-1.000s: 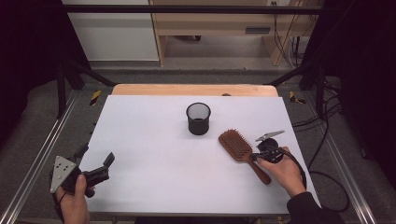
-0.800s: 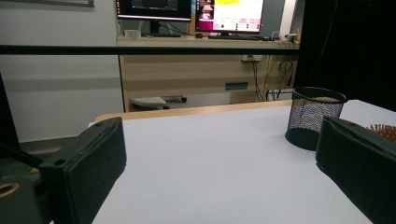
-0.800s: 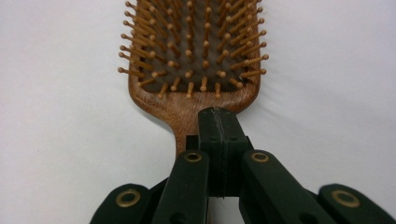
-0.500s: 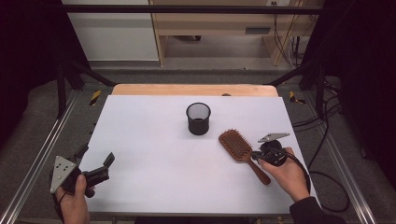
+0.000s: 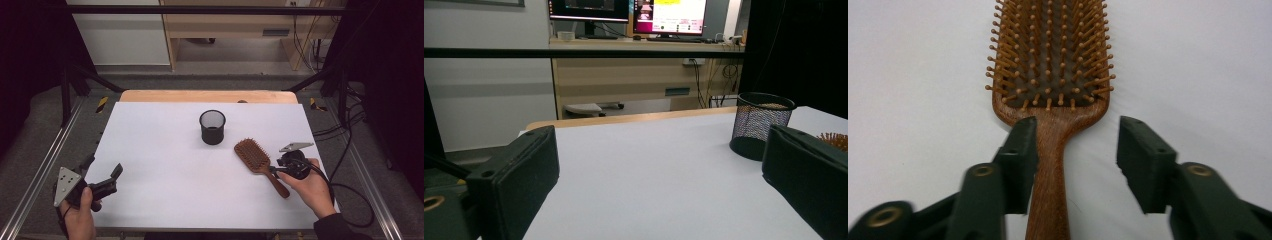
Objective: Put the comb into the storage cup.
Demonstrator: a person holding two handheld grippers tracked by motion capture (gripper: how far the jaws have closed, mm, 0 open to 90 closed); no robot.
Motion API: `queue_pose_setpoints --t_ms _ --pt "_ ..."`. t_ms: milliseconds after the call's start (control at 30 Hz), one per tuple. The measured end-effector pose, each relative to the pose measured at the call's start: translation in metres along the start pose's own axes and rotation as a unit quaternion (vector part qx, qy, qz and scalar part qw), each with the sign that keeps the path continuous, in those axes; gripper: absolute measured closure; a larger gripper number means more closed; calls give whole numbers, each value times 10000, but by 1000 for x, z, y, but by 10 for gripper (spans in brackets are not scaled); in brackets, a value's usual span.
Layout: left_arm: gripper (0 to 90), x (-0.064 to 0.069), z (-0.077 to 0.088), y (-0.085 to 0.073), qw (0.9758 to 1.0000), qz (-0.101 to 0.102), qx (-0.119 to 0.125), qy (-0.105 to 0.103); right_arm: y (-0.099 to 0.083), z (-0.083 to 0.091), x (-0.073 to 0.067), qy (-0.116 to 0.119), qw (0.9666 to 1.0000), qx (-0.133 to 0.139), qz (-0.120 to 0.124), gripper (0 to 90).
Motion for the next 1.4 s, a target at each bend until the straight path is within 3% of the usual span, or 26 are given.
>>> queue_pose_setpoints --t_ms 200,400,667,867,1400 --pt "20 0 0 0 10000 2 -2 0 -3 -8 -2 176 9996 -201 -120 322" --pt "20 0 0 0 10000 7 -3 -7 -6 -16 -1 93 9993 -318 -168 165" --pt "19 1 0 0 10000 6 -14 -27 -9 -22 0 235 9980 -545 -230 86" --pt "19 1 -1 -1 10000 12 -21 -27 -13 -28 -1 194 9964 -767 -304 145" --pt "19 1 -1 -1 10000 10 -22 -36 -14 -33 -7 180 9943 -1039 -167 467"
Point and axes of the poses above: each handheld gripper's, and its own axes: z roughly backward along the jaws, y roughly out of its top, x roughly to its right, the point moved 7 cm from there along -z, roughly forward along the jaws, and after that the axes turned 11 degrees about y, right-handed, at the moved point
